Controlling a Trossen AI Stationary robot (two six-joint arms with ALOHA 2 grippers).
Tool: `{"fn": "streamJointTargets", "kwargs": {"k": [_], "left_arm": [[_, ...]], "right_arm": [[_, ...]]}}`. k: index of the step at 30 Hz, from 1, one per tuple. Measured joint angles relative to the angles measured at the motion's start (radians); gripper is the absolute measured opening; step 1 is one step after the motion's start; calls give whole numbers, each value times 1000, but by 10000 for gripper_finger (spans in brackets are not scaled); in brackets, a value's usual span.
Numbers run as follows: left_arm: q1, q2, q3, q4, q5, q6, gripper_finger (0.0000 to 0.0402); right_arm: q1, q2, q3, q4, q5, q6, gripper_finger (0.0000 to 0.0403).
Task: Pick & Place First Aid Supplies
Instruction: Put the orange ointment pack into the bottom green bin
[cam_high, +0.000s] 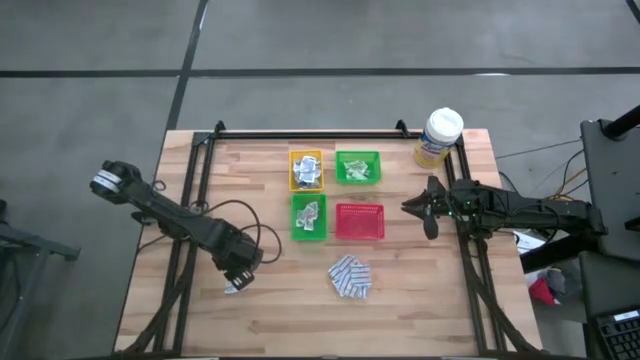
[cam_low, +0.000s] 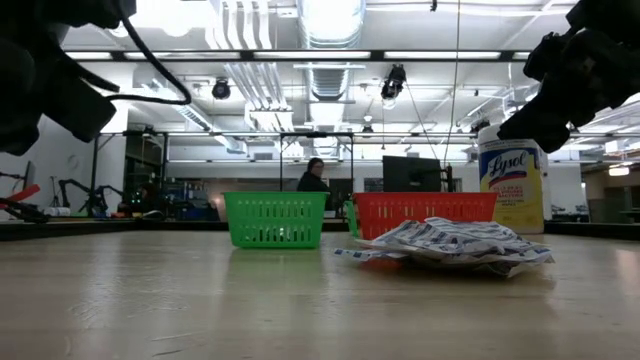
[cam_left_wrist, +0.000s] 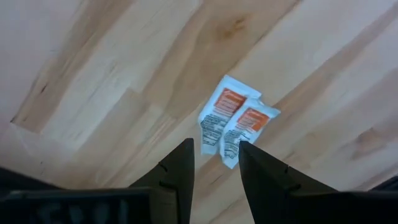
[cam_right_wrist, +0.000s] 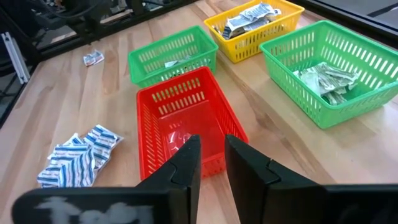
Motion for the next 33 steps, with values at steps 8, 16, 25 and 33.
{"fn": "streamJointTargets", "kwargs": {"k": [8,16,25,33], "left_arm": [[-5,0,-38,41,14,-28,119],[-8,0,-71,42,18,-39,119],[-10,2,-108,103,26,-43,119],[-16,65,-120,123,56,-38,119]], "right_arm": [[0,0,0,2,0,4,75],[0,0,0,4,0,4,85],[0,0,-1,5,0,7,77],[0,-1,-1,6,0,7,68]]}}
